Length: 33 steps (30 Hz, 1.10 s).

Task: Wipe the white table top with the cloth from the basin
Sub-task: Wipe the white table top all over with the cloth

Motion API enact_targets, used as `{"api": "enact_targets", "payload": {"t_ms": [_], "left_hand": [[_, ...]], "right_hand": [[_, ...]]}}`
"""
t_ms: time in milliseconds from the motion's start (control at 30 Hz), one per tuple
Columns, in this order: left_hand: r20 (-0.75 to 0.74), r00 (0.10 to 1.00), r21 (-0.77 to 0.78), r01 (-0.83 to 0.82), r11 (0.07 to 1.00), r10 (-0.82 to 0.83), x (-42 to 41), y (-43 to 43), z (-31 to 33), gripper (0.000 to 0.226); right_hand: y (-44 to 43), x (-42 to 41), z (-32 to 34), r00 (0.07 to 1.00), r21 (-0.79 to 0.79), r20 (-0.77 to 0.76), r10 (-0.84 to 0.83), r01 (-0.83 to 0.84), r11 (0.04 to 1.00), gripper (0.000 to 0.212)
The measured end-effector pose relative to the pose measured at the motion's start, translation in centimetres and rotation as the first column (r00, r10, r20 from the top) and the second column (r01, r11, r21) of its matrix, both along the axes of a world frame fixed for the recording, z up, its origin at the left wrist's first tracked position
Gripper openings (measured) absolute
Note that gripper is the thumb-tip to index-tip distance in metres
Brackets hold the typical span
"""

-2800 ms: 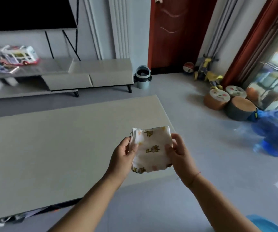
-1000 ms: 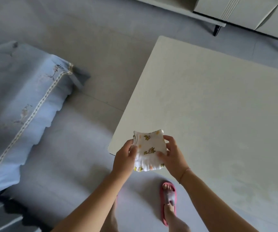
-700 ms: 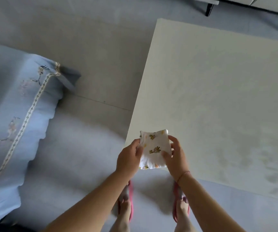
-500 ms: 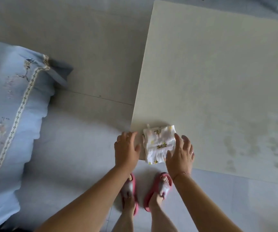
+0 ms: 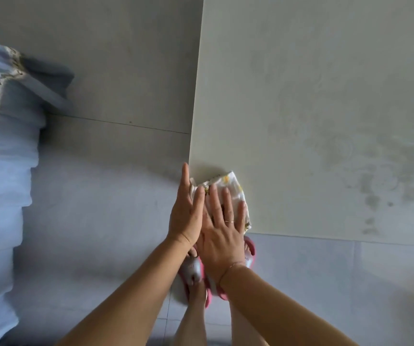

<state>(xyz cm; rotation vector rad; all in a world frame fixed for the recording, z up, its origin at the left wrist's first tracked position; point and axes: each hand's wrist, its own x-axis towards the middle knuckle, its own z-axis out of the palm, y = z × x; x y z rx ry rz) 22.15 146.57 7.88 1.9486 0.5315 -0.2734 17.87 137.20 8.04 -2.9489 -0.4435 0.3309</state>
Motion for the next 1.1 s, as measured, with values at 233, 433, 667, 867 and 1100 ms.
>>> {"api": "enact_targets", "payload": {"t_ms": [233,433,667,867,1100], "left_hand": [[0.103,0.991,0.224,0.055,0.973,-0.08,0.1,-0.6,0.5,0.065],[0.038,0.979,0.625,0.133,0.769,-0.2,-0.2,-1.0,0.2,0.056],[0.008,0.943,0.751,0.215,0.625,-0.333,3.2,-1.6,0.0,0.064],[-0.059,0.939,0.769,0.259,0.584,-0.338,4.7,-2.9,-0.7,0.068],[-0.054,0.947,0.734,0.253,0.63,-0.318,4.8,-2.8,-0.5,0.071]], "right_hand": [[-6.1,9.0,0.3,0.918,-0.033,-0.049,-0.393,0.392,0.92,0.063],[-2.3,8.9,1.0,0.984,0.054,-0.041,0.173,-0.17,0.984,0.055],[-5.9,18.9,0.4,0.924,0.101,0.02,-0.383,0.379,0.92,0.045],[-2.2,16.7,0.0,0.993,0.084,0.012,-0.117,0.115,0.99,0.061],[-8.3,21.1,0.0,0.997,0.012,0.079,0.022,-0.023,1.0,0.06]]}}
